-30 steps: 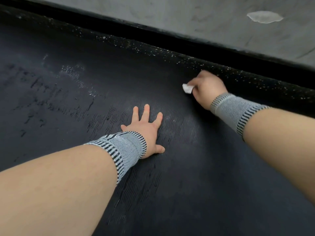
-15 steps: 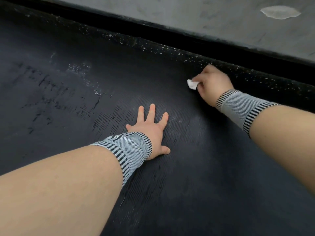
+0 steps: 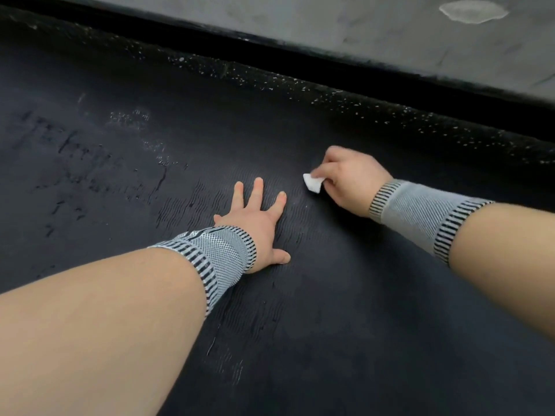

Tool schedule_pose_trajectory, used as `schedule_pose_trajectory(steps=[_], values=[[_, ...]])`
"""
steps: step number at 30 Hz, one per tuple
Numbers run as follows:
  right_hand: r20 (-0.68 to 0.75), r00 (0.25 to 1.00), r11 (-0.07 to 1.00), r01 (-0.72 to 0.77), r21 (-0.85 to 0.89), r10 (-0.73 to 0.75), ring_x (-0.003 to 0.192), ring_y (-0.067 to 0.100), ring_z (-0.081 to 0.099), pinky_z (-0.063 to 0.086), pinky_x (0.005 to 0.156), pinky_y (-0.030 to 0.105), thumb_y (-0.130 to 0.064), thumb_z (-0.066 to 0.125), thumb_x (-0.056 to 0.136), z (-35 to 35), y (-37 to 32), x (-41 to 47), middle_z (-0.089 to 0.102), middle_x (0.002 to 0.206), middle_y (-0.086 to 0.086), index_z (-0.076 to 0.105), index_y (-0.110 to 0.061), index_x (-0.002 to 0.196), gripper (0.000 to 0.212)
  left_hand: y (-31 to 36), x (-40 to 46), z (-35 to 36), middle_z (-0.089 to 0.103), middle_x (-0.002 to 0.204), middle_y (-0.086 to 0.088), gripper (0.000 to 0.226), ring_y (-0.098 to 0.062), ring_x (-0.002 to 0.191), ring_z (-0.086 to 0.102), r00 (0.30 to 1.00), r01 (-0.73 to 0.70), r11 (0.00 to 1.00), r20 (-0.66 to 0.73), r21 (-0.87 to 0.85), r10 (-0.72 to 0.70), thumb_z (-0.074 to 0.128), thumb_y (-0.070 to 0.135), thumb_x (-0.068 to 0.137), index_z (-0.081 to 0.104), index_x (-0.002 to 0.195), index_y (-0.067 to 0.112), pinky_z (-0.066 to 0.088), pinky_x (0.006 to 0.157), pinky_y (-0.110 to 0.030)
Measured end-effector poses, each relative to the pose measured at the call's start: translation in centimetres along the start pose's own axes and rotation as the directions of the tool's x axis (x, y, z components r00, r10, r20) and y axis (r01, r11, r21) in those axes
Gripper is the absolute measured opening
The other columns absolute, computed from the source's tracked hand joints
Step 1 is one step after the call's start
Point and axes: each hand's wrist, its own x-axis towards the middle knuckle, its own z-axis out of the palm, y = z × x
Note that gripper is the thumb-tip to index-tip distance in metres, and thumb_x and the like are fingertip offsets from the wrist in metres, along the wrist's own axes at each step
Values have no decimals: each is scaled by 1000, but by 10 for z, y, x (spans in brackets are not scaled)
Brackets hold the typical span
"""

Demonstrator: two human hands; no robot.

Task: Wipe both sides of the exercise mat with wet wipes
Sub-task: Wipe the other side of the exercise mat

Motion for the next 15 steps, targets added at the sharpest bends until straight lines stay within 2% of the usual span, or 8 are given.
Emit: schedule_pose_trajectory(steps=[2, 4, 6, 10, 13, 15], values=[[-57, 989, 990, -141, -23, 140, 102, 33, 55, 45, 85, 37, -19, 50, 91, -2, 18, 24, 54, 112, 11, 66, -16, 115, 29, -1, -1, -1, -34, 157, -2, 111, -34, 146, -26, 1000, -1, 1000, -5, -1, 1, 66, 61, 81, -16, 152, 38, 25, 112, -65], [-138, 940, 947, -319, -37, 311, 104, 35, 54, 43, 85, 36, -18, 49, 92, -1, 29, 38, 53, 116, 12, 64, -15, 118, 30, -1, 0, 0, -34, 157, -2, 111, -34, 146, -25, 1000, -1, 1000, -9, -4, 1, 66, 62, 81, -16, 152, 39, 27, 111, -65], [-175, 911, 922, -386, -39, 374, 106, 35, 53, 43, 87, 35, -17, 49, 91, 4, 23, 35, 52, 118, 11, 62, -15, 120, 31, -1, 1, 1, -33, 157, -2, 111, -35, 146, -24, 1000, -4, 1000, -15, 8, 4, 66, 62, 81, -15, 152, 38, 29, 111, -65], [-133, 970, 979, -204, 9, 203, 97, 35, 57, 45, 81, 38, -15, 52, 88, 18, -23, -12, 56, 108, 12, 66, -13, 113, 29, -1, -1, 0, -32, 158, -5, 111, -37, 146, -23, 999, -18, 1000, -30, 10, 19, 66, 63, 81, -15, 153, 36, 29, 110, -65], [-84, 996, 996, 4, 84, 3, 73, 33, 60, 50, 61, 37, -12, 56, 79, 18, -50, -54, 59, 86, 10, 72, -10, 94, 22, -2, 0, 3, -31, 158, -6, 112, -39, 146, -23, 999, -30, 999, -43, 16, 31, 66, 63, 80, -15, 153, 35, 30, 110, -64], [-20, 995, 991, 96, 98, -94, 68, 31, 60, 50, 55, 35, -7, 63, 75, 14, -49, -58, 59, 81, 10, 73, -10, 90, 18, -3, 2, 5, -31, 158, -6, 112, -39, 146, -23, 998, -35, 999, -53, 14, 35, 66, 64, 80, -15, 153, 35, 29, 111, -63]])
